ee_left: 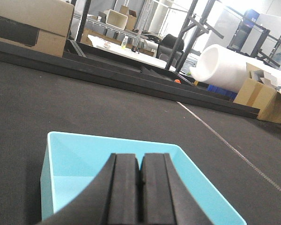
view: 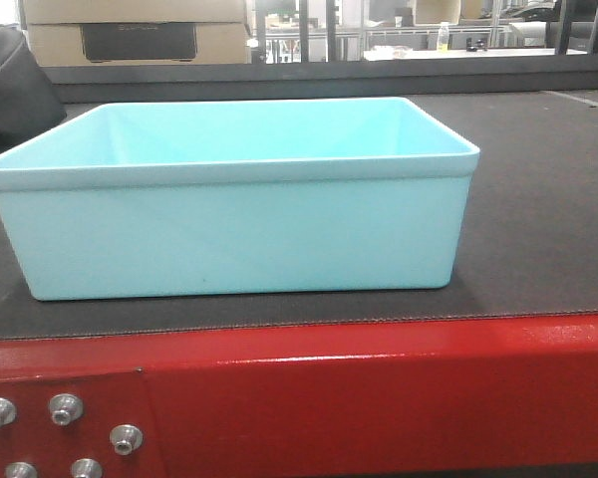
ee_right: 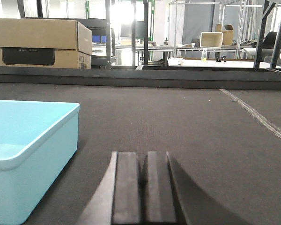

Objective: Fetch blue bin and place on conveyor start

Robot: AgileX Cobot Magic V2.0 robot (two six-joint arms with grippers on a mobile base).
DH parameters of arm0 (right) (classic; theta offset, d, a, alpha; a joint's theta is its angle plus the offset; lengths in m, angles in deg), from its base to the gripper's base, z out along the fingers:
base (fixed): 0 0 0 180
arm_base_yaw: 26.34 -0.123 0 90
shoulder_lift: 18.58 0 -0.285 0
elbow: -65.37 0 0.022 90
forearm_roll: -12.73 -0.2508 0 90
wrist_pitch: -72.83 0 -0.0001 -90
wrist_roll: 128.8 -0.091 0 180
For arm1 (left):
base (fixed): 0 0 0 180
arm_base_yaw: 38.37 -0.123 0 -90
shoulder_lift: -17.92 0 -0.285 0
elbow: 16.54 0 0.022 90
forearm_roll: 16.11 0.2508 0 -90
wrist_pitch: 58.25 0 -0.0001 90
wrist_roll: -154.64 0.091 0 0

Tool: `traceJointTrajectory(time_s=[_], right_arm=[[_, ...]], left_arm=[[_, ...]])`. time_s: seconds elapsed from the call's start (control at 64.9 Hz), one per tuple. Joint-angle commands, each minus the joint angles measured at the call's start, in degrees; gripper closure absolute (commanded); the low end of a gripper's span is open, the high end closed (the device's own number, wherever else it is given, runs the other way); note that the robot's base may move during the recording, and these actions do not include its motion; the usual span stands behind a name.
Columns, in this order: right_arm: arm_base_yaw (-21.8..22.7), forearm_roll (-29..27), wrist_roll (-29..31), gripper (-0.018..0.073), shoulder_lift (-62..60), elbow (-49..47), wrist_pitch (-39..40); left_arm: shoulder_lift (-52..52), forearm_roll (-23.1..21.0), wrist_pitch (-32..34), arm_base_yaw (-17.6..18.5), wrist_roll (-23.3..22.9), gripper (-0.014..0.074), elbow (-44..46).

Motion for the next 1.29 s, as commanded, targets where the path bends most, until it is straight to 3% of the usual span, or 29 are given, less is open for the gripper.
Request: traceJointTrajectory(time_s=[0.0, 0.585, 0.739, 0.77, 0.832, 0.878, 0.924, 1.016, 1.078, 1.186, 1.278], right_arm=[[0.44, 0.50, -0.11, 0.0724, -0.21, 0.00, 1.28], [0.44, 0.50, -0.11, 0.0724, -0.21, 0.00, 1.41], [0.44, 0.50, -0.11, 0.0724, -0.21, 0.00, 1.41], [0.44, 0.50, -0.11, 0.0724, -0.21, 0.00, 1.41], [0.44, 0.50, -0.11, 0.0724, -0.21, 0.00, 1.41], [0.44, 0.50, -0.11, 0.0724, -0.21, 0.00, 1.41], [0.44, 0.50, -0.11, 0.0724, -0.21, 0.00, 1.41], [0.44, 0.50, -0.11, 0.0724, -0.21, 0.00, 1.41], [0.44, 0.50, -0.11, 0.0724, -0.21, 0.00, 1.41], [0.44, 0.50, -0.11, 0.0724, -0.21, 0.00, 1.41], [0.44, 0.50, -0.11, 0.0724, -0.21, 0.00, 1.41]], left_arm=[[0.25, -0.10, 0.66, 0.36, 0.10, 0.0707, -0.03], [0.25, 0.01, 0.51, 0.36, 0.10, 0.0707, -0.03], [1.27, 6.79, 0.20, -0.15, 0.50, 0.0707, -0.26], [1.81, 6.06, -0.91, -0.73, 2.60, 0.0707, -0.65], [3.68, -1.96, -2.35, -2.13, 11.81, 0.0707, -1.77], [5.13, -11.54, -2.47, -3.66, 22.42, 0.0707, -2.78], [6.91, -20.99, -2.35, -5.99, 38.12, 0.0707, -4.44], [10.64, -33.86, -0.65, -11.35, 56.12, 0.0707, -7.79], [12.87, -37.87, 1.44, -14.73, 60.10, 0.0707, -10.53], [16.74, -37.88, 4.32, -19.73, 60.10, 0.0707, -16.13], [19.77, -37.76, 6.49, -21.56, 57.77, 0.0707, -19.96]])
